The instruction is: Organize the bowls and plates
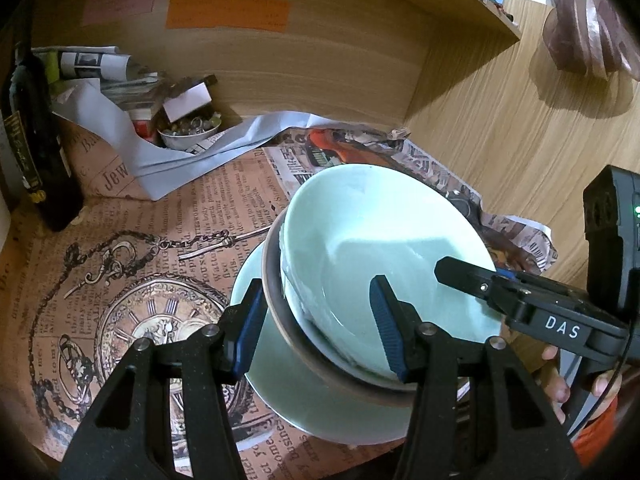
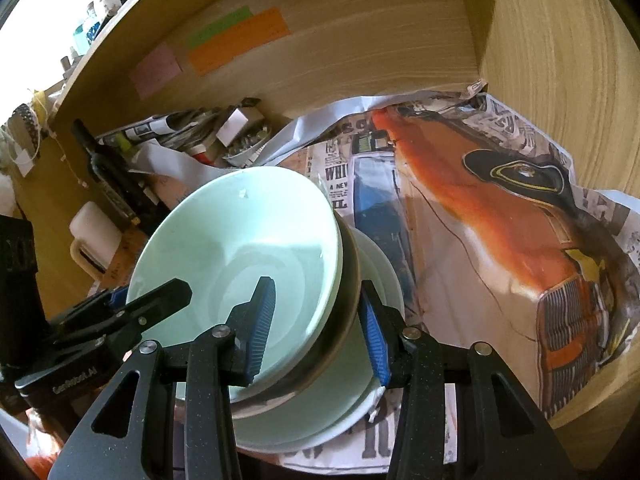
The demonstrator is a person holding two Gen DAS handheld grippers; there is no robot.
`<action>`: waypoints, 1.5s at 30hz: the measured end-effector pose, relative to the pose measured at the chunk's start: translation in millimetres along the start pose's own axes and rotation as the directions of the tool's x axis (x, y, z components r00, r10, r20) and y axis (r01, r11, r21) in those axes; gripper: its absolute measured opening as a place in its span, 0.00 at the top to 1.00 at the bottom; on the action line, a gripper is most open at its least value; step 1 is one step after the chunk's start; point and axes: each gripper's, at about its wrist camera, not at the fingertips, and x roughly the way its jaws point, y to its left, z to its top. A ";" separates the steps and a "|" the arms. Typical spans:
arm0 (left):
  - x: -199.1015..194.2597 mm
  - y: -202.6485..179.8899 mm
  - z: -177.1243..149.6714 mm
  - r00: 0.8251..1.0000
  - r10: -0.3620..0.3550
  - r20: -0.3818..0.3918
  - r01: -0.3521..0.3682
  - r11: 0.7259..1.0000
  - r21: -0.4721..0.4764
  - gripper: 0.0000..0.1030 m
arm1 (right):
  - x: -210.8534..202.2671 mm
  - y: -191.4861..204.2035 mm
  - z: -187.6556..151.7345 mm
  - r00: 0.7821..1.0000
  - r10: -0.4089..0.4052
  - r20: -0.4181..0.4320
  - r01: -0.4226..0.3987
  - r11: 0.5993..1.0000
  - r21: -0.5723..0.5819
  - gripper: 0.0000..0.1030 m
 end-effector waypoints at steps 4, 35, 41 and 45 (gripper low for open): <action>1.3 2.7 -1.1 1.000 -0.013 0.011 0.013 1.000 0.002 0.49 | 1.0 3.8 -0.8 1.000 -0.025 0.018 0.026 0.999 -0.037 0.62; -129.0 -26.0 6.0 0.909 0.106 0.403 -0.142 0.988 0.058 0.18 | -116.2 55.2 -4.7 0.916 0.081 0.392 0.020 0.969 -0.248 0.33; -170.3 -40.1 -3.7 0.842 0.137 0.521 -0.191 0.980 0.050 0.03 | -149.4 65.4 -13.4 0.866 0.141 0.481 0.008 0.955 -0.295 0.19; -185.7 -51.8 -10.8 0.812 0.149 0.565 -0.223 0.973 0.063 0.01 | -162.6 69.1 -19.6 0.839 0.169 0.518 -0.002 0.952 -0.307 0.12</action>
